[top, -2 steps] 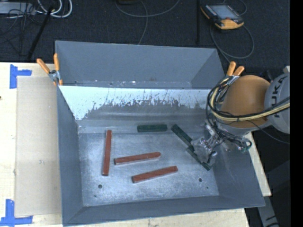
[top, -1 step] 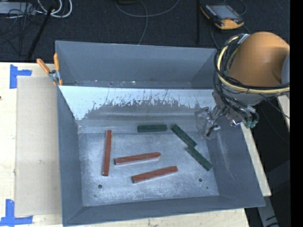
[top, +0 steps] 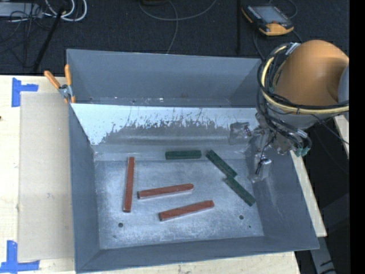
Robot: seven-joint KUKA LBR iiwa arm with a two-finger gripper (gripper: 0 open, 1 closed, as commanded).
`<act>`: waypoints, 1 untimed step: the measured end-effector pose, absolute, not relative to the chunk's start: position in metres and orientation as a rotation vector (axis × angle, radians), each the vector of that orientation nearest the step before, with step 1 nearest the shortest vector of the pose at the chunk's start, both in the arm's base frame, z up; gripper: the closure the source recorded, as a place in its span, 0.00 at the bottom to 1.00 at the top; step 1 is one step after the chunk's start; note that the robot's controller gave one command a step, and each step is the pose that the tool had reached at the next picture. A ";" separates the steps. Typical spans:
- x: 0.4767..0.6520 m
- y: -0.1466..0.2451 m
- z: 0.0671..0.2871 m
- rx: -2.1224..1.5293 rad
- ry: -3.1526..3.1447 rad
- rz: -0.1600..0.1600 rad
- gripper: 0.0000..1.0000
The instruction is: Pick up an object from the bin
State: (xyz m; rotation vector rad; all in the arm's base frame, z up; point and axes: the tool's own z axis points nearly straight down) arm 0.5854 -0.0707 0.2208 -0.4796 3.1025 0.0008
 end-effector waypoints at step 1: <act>0.576 0.056 0.156 -0.697 3.067 0.008 0.00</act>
Offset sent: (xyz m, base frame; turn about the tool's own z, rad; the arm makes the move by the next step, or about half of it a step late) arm -0.0080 0.1208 -0.0618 -0.1320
